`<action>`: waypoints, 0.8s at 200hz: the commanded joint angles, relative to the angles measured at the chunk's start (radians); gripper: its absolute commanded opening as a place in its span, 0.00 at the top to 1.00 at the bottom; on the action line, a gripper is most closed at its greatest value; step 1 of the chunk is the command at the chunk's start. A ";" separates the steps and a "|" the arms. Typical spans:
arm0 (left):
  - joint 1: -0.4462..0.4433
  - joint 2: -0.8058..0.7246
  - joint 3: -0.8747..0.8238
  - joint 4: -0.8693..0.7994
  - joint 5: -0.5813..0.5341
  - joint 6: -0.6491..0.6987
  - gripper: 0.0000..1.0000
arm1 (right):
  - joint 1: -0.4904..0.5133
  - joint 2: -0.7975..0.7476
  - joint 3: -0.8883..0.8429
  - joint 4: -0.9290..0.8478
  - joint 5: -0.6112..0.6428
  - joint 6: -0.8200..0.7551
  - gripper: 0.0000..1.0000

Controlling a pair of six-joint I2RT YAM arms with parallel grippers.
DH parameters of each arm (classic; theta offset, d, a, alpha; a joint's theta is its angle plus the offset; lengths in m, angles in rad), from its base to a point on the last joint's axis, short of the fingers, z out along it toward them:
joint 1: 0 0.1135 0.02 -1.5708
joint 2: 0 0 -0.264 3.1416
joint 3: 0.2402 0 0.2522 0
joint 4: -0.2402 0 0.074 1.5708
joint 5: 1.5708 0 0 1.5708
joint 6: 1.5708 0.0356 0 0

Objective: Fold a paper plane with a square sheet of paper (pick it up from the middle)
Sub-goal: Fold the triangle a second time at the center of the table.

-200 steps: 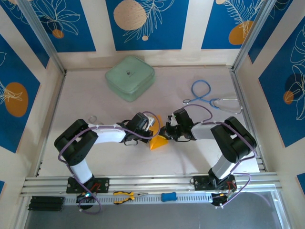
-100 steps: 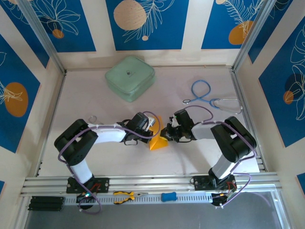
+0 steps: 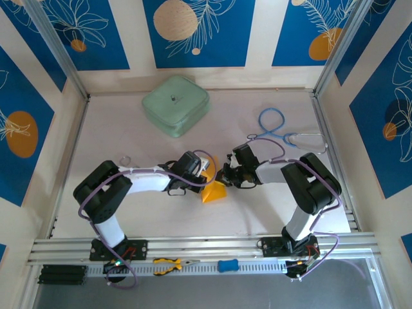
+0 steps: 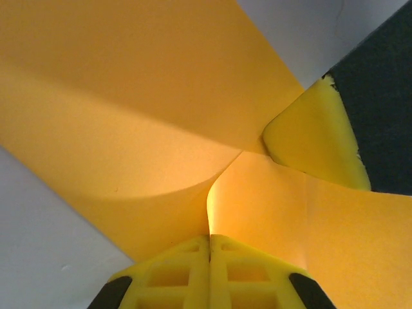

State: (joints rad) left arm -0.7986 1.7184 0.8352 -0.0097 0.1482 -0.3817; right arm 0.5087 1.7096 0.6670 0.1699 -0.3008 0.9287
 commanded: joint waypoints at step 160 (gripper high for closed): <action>0.011 -0.002 0.012 -0.058 -0.006 0.034 1.00 | -0.050 -0.129 -0.031 -0.091 0.066 -0.003 0.94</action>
State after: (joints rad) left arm -0.7986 1.7184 0.8448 -0.0341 0.1482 -0.3637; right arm 0.4587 1.6657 0.6399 0.1585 -0.2756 0.9470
